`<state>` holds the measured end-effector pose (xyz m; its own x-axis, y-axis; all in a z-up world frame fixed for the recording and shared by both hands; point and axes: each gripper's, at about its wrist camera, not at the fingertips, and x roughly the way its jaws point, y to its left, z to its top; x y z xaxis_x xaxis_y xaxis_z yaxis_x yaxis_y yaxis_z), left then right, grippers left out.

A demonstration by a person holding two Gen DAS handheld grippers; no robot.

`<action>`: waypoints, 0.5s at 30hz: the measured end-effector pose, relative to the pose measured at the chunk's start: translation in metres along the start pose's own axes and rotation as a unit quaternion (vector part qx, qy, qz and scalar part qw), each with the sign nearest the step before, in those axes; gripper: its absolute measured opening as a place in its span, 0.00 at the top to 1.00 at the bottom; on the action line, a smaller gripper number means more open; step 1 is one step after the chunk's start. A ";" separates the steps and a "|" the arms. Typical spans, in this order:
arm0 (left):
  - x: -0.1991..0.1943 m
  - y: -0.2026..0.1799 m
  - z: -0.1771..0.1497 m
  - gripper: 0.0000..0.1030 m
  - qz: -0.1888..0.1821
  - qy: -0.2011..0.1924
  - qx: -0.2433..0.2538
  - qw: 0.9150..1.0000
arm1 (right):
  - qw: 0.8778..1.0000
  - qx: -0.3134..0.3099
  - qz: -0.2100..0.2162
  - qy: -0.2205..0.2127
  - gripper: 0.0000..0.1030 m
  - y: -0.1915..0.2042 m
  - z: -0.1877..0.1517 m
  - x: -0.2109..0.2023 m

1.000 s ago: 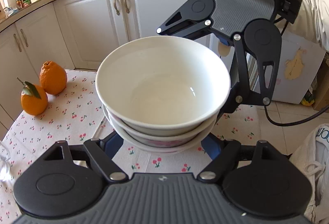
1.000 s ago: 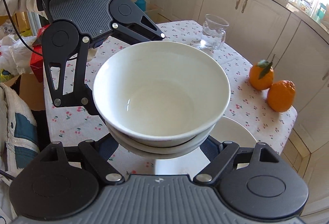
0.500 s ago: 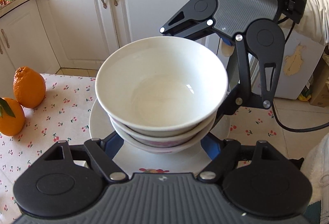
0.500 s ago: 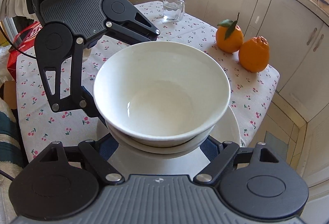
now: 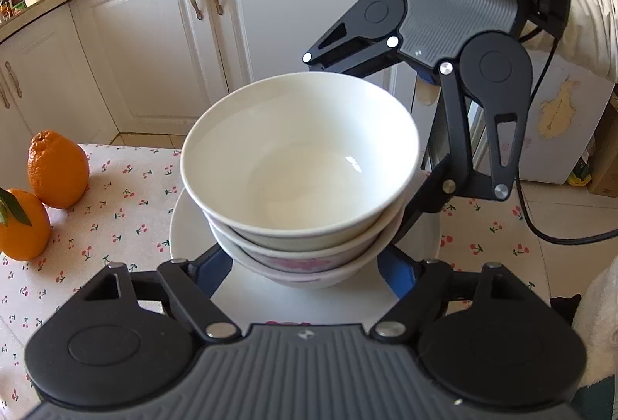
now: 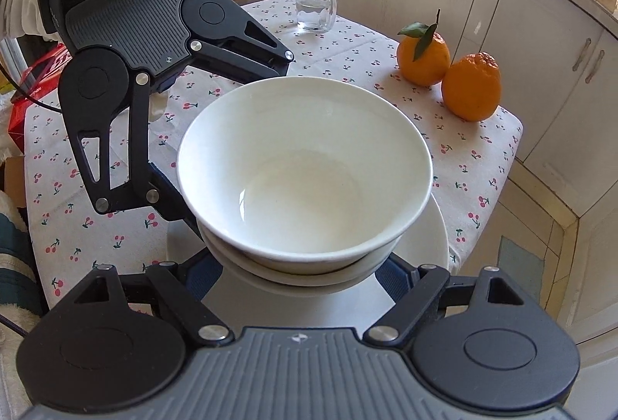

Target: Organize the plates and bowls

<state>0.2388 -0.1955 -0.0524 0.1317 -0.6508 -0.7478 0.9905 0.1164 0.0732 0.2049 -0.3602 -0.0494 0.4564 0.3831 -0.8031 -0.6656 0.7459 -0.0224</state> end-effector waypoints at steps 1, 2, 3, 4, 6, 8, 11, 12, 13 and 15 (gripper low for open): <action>-0.002 -0.001 -0.001 0.16 0.004 -0.004 -0.001 1.000 | 1.000 0.002 -0.001 -0.001 0.11 0.001 0.000 -0.001; -0.005 -0.003 -0.002 0.12 0.010 -0.007 -0.002 1.000 | 1.000 0.004 -0.003 -0.004 0.06 0.001 0.000 -0.003; -0.008 -0.005 -0.004 0.12 0.019 -0.012 -0.003 1.000 | 1.000 0.007 -0.008 -0.011 0.03 0.002 0.000 -0.006; -0.011 -0.007 -0.006 0.12 0.027 -0.014 -0.004 1.000 | 1.000 0.010 -0.013 -0.016 0.02 0.004 0.001 -0.010; -0.020 -0.015 -0.011 0.11 0.048 -0.022 -0.011 0.999 | 0.999 0.017 -0.025 -0.023 0.02 0.009 0.000 -0.020; -0.035 -0.023 -0.016 0.10 0.073 -0.040 -0.026 0.996 | 0.998 0.030 -0.044 -0.026 0.01 0.016 -0.002 -0.029; -0.065 -0.039 -0.023 0.02 0.124 -0.086 -0.070 0.986 | 0.994 0.057 -0.089 -0.025 0.00 0.033 -0.006 -0.042; -0.073 -0.045 -0.025 0.00 0.144 -0.101 -0.081 0.981 | 0.991 0.072 -0.106 -0.023 0.00 0.040 -0.006 -0.047; -0.081 -0.051 -0.026 0.00 0.169 -0.112 -0.092 0.975 | 0.988 0.088 -0.124 -0.022 0.00 0.047 -0.007 -0.051; -0.092 -0.066 -0.025 0.00 0.209 -0.117 -0.112 0.964 | 0.978 0.128 -0.161 -0.026 0.00 0.060 -0.007 -0.058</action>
<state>0.1607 -0.1238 -0.0048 0.5495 -0.6602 -0.5121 0.8186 0.5480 0.1720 0.1345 -0.3416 -0.0083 0.6516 0.1282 -0.7476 -0.3163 0.9418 -0.1142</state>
